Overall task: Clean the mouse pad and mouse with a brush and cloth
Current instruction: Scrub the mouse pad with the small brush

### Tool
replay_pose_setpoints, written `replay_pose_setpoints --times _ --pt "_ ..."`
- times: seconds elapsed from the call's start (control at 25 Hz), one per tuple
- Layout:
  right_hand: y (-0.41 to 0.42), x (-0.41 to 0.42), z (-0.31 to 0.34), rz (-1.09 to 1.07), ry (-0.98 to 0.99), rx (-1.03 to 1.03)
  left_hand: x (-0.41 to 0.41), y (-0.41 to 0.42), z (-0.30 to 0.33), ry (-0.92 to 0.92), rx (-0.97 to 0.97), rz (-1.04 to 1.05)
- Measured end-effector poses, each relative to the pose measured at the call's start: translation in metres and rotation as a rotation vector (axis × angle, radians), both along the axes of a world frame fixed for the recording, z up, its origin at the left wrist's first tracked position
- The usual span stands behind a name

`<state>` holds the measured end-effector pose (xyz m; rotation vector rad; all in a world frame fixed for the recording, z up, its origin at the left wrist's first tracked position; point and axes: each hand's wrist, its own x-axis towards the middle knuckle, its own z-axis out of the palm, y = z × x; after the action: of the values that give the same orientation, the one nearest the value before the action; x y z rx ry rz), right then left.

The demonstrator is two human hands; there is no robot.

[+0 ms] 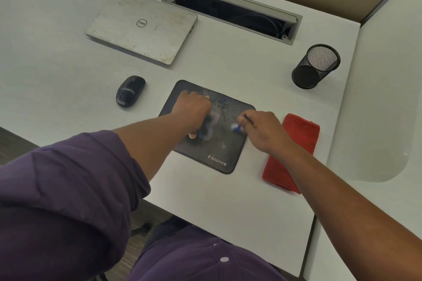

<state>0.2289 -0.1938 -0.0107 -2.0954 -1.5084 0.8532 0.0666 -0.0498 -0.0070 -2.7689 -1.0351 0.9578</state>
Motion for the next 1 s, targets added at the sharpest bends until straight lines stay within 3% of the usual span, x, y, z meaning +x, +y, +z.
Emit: replay_pose_setpoints --times 0.16,0.28,0.44,0.56,0.68,0.84,0.92,1.0 --pt "-0.007 -0.008 -0.001 -0.057 0.151 0.121 -0.001 0.001 -0.003 -0.007 0.001 -0.010" --pt "-0.006 -0.010 0.000 0.035 0.120 0.000 -0.001 0.001 -0.005 -0.030 0.003 -0.012" --pt "-0.007 -0.011 0.002 0.041 0.108 0.088 0.000 0.001 -0.005 -0.030 0.019 -0.013" --pt "-0.012 -0.015 0.006 0.123 -0.013 -0.010 0.000 0.000 -0.004 -0.024 0.002 -0.003" --pt "-0.020 -0.016 0.005 0.011 0.006 0.091 0.000 0.001 -0.002 0.000 -0.007 0.003" --pt "-0.037 -0.024 -0.001 0.028 0.032 -0.019 0.000 -0.001 -0.001 0.011 -0.003 0.004" --pt "-0.044 -0.029 0.000 -0.033 0.101 0.082 0.000 -0.001 -0.002 0.000 -0.002 0.009" --pt "-0.049 -0.031 0.000 -0.044 0.004 0.169 0.000 -0.002 -0.001 -0.009 -0.003 0.014"
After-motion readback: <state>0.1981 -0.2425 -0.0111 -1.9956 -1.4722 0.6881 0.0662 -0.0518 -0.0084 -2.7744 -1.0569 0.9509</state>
